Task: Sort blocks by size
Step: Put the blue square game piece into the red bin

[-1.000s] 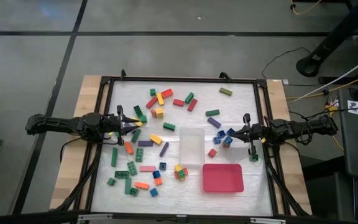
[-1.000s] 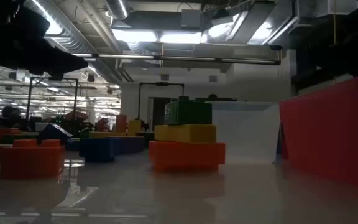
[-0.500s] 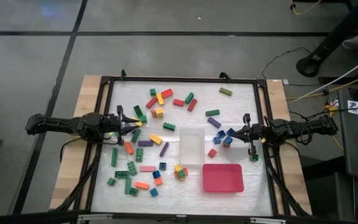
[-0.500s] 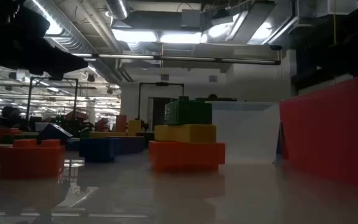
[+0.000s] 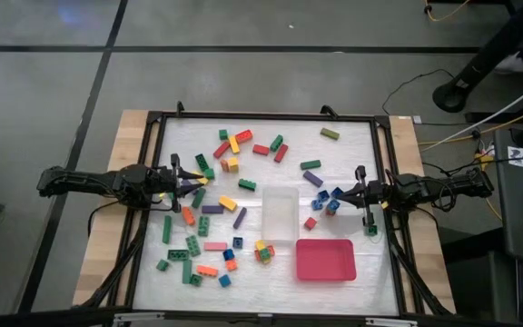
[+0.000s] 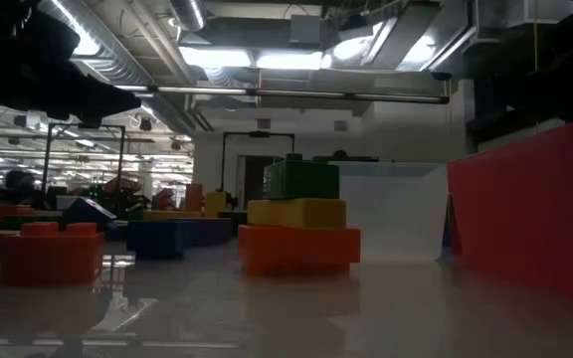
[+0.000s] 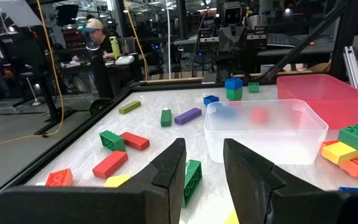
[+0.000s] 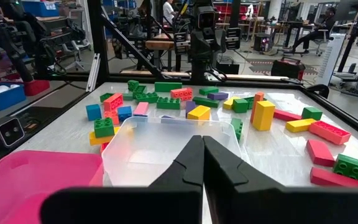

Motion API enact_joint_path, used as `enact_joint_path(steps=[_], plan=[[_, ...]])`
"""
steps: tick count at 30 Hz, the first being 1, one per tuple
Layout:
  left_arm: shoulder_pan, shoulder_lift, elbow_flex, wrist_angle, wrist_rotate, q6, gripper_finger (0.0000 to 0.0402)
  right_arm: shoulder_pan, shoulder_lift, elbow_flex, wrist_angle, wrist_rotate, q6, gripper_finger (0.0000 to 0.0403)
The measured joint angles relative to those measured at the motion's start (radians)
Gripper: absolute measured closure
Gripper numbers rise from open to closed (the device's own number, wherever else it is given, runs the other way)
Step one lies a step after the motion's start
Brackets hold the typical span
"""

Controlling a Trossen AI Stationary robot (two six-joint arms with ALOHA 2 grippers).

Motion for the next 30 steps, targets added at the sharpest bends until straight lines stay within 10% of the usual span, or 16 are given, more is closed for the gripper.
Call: enact_joint_path(steps=[14, 30], plan=[[0.0, 0.0, 0.0, 0.0, 0.0, 0.0, 0.0304, 0.0, 0.0, 0.02, -0.017, 0.171, 0.023, 0.0391], [0.0, 0.0, 0.0, 0.0, 0.0, 0.011, 0.0304, 0.0, 0.018, 0.139, -0.057, 0.121, 0.28, 0.0208]])
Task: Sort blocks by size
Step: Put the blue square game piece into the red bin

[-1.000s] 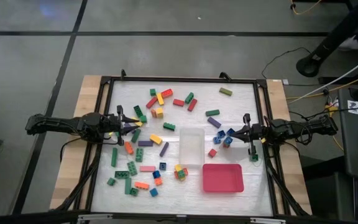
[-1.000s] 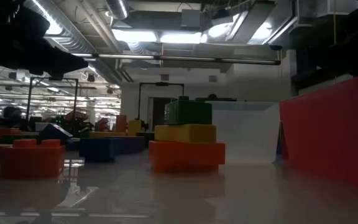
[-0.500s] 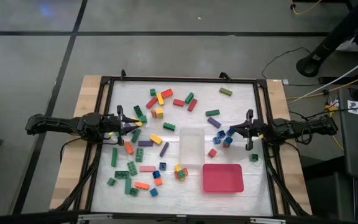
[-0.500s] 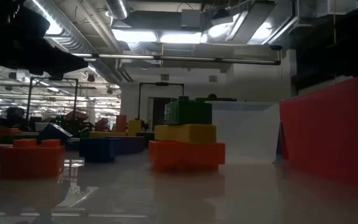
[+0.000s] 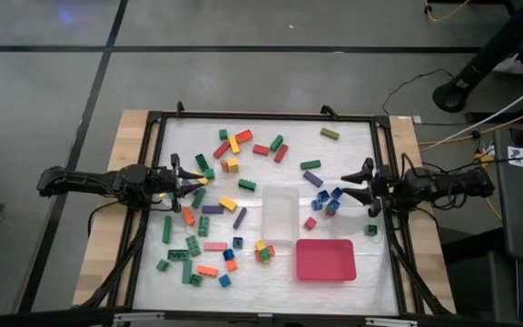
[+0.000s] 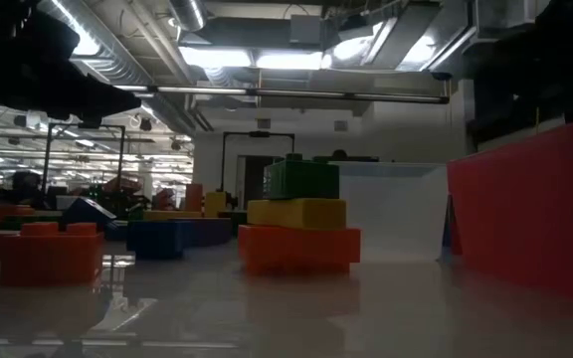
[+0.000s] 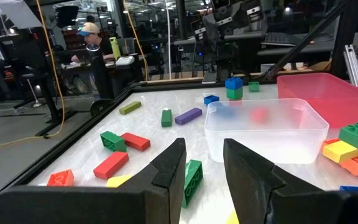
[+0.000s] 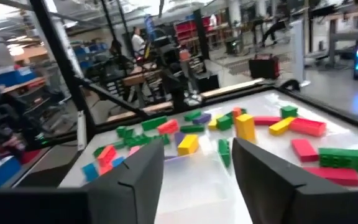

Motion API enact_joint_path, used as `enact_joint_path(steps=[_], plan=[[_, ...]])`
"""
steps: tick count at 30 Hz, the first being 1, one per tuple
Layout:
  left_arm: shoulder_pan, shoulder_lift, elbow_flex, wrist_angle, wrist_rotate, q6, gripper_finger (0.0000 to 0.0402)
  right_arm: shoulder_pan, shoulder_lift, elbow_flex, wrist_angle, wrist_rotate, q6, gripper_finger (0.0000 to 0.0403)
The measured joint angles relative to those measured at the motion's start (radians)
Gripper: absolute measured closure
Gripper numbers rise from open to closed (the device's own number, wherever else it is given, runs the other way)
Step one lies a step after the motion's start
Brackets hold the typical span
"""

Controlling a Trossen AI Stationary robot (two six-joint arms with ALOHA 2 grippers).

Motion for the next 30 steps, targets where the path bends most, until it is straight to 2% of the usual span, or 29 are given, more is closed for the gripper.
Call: enact_joint_path(steps=[7, 14, 21, 30], plan=[[0.0, 0.0, 0.0, 0.0, 0.0, -0.014, 0.0304, 0.0, 0.154, 0.094, -0.069, -0.01, 0.098, 0.0201], [0.0, 0.0, 0.0, 0.0, 0.0, -0.063, 0.0304, 0.0, 0.405, 0.257, -0.268, -0.027, 0.181, 0.0201], [0.0, 0.0, 0.0, 0.0, 0.0, -0.066, 0.0304, 0.0, 0.669, 0.437, -0.458, -0.104, 0.258, 0.0201], [0.0, 0.0, 0.0, 0.0, 0.0, -0.066, 0.0304, 0.0, 0.97, 0.648, -0.732, -0.103, 0.445, 0.0201]])
